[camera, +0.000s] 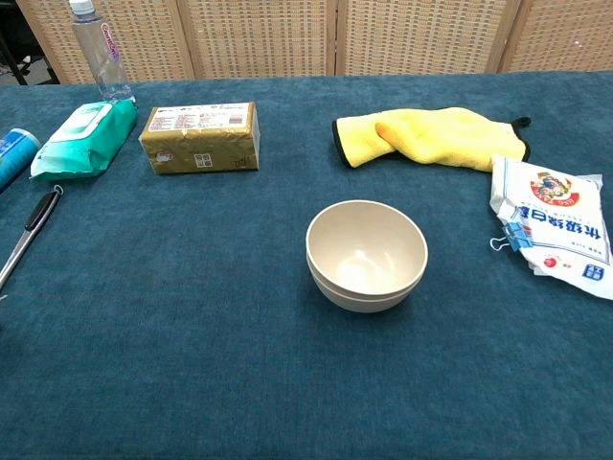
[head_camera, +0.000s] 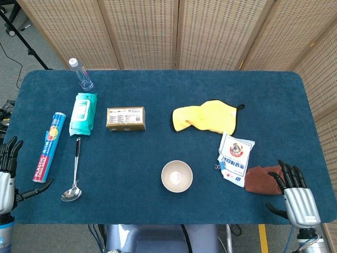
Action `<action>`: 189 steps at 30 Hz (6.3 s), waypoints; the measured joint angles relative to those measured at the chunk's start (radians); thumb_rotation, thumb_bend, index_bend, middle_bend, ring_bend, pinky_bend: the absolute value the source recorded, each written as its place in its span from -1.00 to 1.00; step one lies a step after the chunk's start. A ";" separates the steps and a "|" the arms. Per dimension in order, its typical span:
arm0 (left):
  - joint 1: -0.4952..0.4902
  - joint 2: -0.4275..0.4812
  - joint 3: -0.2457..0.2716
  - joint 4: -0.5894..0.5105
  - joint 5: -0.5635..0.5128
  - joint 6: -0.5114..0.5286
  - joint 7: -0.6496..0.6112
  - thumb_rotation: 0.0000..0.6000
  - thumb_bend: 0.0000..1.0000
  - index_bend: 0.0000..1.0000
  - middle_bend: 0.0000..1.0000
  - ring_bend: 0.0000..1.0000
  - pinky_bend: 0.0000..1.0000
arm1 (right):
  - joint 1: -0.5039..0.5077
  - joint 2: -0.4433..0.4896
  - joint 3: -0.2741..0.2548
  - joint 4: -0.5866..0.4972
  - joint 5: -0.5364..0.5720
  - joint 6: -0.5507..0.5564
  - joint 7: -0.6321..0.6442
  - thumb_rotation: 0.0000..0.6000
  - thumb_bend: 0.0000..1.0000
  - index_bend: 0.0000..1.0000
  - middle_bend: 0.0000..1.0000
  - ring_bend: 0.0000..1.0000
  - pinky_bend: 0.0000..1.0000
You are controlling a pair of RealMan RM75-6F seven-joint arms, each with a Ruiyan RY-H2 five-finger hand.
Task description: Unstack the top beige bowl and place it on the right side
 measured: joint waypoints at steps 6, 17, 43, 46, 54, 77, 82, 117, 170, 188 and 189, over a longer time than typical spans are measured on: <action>0.001 0.000 0.001 -0.004 0.003 0.003 0.007 0.08 -0.80 -1.00 -1.00 -1.00 -1.00 | 0.001 0.001 -0.005 0.001 -0.003 -0.006 0.002 1.00 -1.00 -0.59 -1.00 -1.00 -1.00; 0.004 0.005 -0.001 -0.007 -0.003 0.005 0.000 0.08 -0.80 -1.00 -1.00 -1.00 -1.00 | 0.001 0.003 0.001 -0.002 -0.012 0.010 0.003 1.00 -1.00 -0.59 -1.00 -1.00 -1.00; 0.004 0.000 0.001 -0.006 0.005 0.005 0.009 0.08 -0.80 -1.00 -1.00 -1.00 -1.00 | 0.000 0.004 0.001 0.017 -0.037 0.029 0.014 1.00 -1.00 -0.79 -1.00 -1.00 -1.00; 0.005 0.001 0.001 -0.006 0.006 0.006 0.009 0.08 -0.79 -1.00 -1.00 -1.00 -1.00 | 0.002 0.005 -0.001 0.018 -0.042 0.025 0.014 1.00 -1.00 -0.79 -1.00 -1.00 -1.00; 0.005 0.001 0.003 -0.009 0.007 0.005 0.009 0.08 -0.79 -1.00 -1.00 -1.00 -1.00 | 0.004 0.007 -0.002 0.021 -0.084 0.049 0.031 1.00 -0.58 -0.67 -1.00 -1.00 -1.00; 0.005 -0.002 0.001 -0.008 0.005 0.005 0.012 0.08 -0.80 -1.00 -1.00 -1.00 -1.00 | -0.001 -0.007 0.002 0.031 -0.095 0.071 0.028 1.00 -0.48 -0.09 -1.00 -1.00 -1.00; 0.005 -0.001 0.001 -0.010 0.005 0.006 0.011 0.09 -0.79 -1.00 -1.00 -1.00 -1.00 | 0.004 -0.023 -0.008 0.035 -0.101 0.048 0.023 1.00 -0.41 -0.09 -1.00 -1.00 -1.00; 0.019 0.039 -0.029 -0.025 -0.050 0.020 -0.074 0.08 -0.80 -1.00 -1.00 -1.00 -1.00 | 0.114 -0.217 0.005 -0.033 -0.053 -0.141 -0.172 1.00 -0.11 -0.06 -1.00 -1.00 -1.00; 0.050 0.547 -0.052 -0.239 -0.044 0.025 -0.327 0.08 -0.79 -1.00 -1.00 -1.00 -1.00 | 0.231 -0.435 0.051 -0.028 0.099 -0.263 -0.397 1.00 -0.12 -0.06 -1.00 -1.00 -1.00; 0.070 0.615 -0.046 -0.275 -0.019 0.080 -0.342 0.07 -0.79 -1.00 -1.00 -1.00 -1.00 | 0.289 -0.548 0.081 0.046 0.160 -0.291 -0.397 1.00 -0.12 -0.06 -1.00 -1.00 -1.00; 0.071 0.617 -0.046 -0.275 -0.018 0.082 -0.342 0.07 -0.80 -1.00 -1.00 -1.00 -1.00 | 0.292 -0.552 0.083 0.049 0.163 -0.293 -0.397 1.00 -0.12 -0.06 -1.00 -1.00 -1.00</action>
